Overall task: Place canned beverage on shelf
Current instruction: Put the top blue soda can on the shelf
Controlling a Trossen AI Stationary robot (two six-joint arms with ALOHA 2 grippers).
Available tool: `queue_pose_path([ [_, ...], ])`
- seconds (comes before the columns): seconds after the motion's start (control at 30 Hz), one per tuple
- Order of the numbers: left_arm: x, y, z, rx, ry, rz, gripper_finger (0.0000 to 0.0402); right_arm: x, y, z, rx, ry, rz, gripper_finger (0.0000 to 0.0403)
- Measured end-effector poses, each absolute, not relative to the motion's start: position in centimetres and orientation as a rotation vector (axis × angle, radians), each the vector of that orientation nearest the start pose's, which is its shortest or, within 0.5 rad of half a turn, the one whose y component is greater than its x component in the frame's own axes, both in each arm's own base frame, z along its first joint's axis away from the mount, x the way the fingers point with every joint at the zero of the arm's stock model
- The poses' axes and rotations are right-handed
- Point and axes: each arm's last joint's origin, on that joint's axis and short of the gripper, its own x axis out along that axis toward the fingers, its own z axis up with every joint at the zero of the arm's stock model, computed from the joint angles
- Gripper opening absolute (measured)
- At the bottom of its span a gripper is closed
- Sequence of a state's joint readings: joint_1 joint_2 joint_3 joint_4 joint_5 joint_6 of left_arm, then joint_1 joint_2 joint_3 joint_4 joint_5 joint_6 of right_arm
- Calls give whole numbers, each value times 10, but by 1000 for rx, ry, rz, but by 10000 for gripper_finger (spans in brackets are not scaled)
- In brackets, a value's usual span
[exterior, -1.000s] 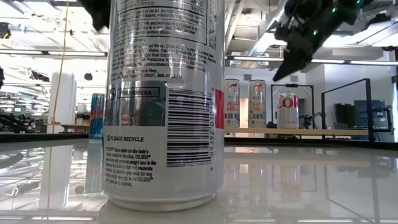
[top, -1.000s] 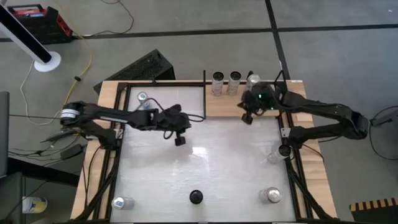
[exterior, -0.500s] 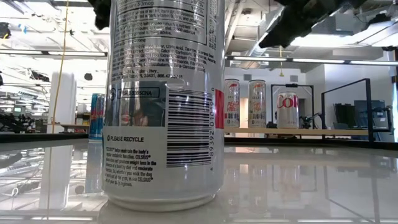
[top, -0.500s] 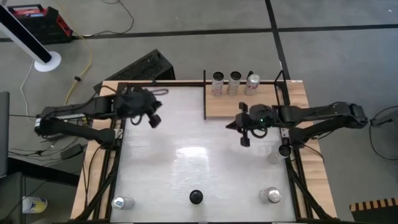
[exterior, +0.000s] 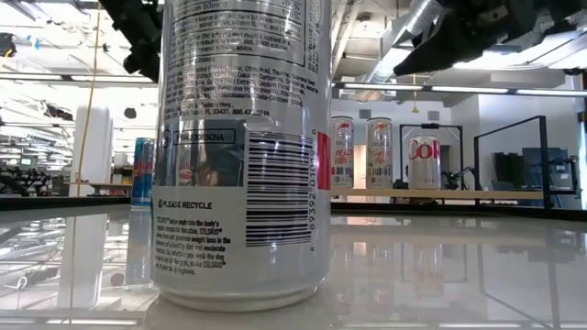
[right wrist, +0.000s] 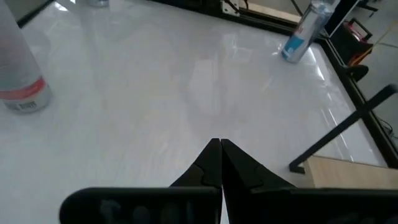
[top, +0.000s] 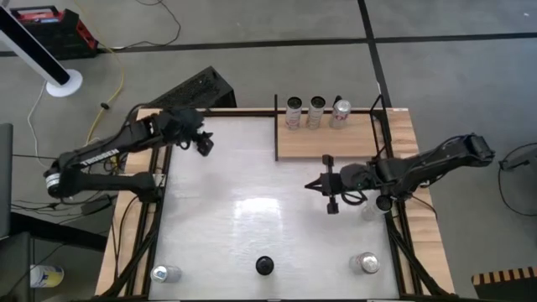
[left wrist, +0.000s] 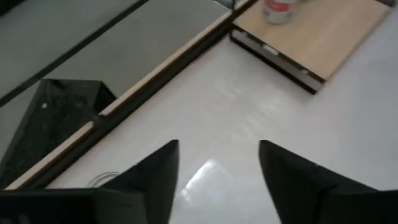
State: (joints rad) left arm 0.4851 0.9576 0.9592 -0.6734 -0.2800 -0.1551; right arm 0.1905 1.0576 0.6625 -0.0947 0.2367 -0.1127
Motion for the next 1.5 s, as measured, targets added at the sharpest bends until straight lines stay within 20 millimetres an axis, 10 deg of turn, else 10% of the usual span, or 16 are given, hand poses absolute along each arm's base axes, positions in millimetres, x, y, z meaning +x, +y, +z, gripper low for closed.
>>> queue_pose_path([
  [0.43, 160, 136, 294, -309, 790, 970, 332, 221, 27, 235, -219, 468, -52, 23],
  [1.5, 166, 175, 243, -348, 1142, 1016, 335, 221, 28, 234, -202, 478, -50, 23],
])
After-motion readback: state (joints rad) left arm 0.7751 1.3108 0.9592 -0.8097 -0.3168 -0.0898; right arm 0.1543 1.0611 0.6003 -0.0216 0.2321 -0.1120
